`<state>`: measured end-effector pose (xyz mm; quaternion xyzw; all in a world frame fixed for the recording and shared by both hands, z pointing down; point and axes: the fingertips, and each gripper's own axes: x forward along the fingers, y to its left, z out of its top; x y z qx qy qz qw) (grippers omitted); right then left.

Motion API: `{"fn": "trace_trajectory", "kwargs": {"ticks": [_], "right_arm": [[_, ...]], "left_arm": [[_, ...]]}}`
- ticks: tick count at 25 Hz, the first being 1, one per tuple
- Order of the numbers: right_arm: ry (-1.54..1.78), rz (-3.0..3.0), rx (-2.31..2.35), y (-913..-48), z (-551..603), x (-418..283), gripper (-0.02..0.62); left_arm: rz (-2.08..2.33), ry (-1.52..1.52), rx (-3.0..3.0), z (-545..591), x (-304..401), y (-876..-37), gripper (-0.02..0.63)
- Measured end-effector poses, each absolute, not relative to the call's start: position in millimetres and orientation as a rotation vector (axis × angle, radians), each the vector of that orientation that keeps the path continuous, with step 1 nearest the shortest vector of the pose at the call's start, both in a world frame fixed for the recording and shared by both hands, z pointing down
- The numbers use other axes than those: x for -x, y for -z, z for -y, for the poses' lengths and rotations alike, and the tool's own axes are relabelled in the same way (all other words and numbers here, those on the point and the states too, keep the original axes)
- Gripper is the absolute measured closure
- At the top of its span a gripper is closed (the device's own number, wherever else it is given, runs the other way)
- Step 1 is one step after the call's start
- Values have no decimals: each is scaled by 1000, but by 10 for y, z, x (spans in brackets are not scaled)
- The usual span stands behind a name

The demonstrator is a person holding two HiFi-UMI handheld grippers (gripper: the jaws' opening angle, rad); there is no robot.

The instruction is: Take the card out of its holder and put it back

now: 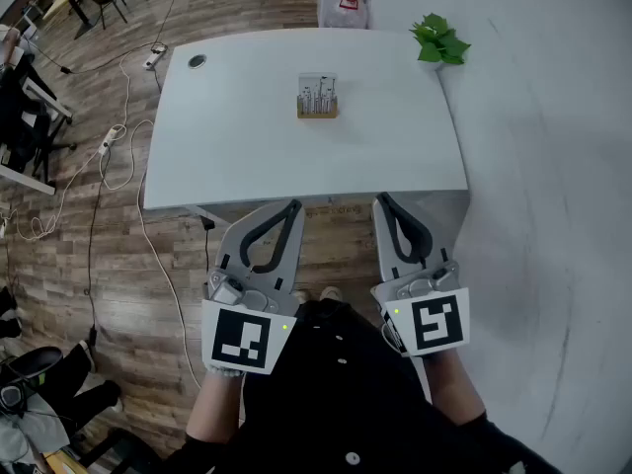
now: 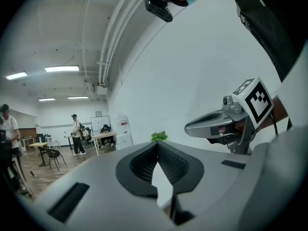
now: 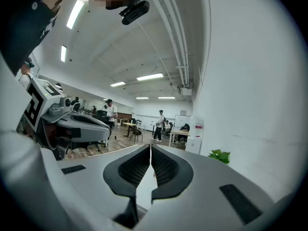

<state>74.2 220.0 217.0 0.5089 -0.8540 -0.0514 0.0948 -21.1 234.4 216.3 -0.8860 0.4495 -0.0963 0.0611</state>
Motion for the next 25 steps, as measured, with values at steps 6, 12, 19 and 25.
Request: {"fn": "trace_trajectory", "kwargs": {"ticks": [6, 12, 19, 25], "right_arm": [[154, 2530, -1508, -2176, -2194, -691, 549], [149, 2523, -1512, -2182, -2185, -692, 549], [153, 2497, -1523, -2182, -2175, -614, 549], [150, 2488, -1546, -2184, -2196, -495, 549]], "left_arm": [[-1353, 284, 2682, -2332, 252, -2166, 592], [-1348, 281, 2686, -2308, 258, -2167, 592], [-1346, 267, 2682, -2299, 359, -2146, 592], [-1330, 265, 2683, -2299, 492, -2145, 592]]}}
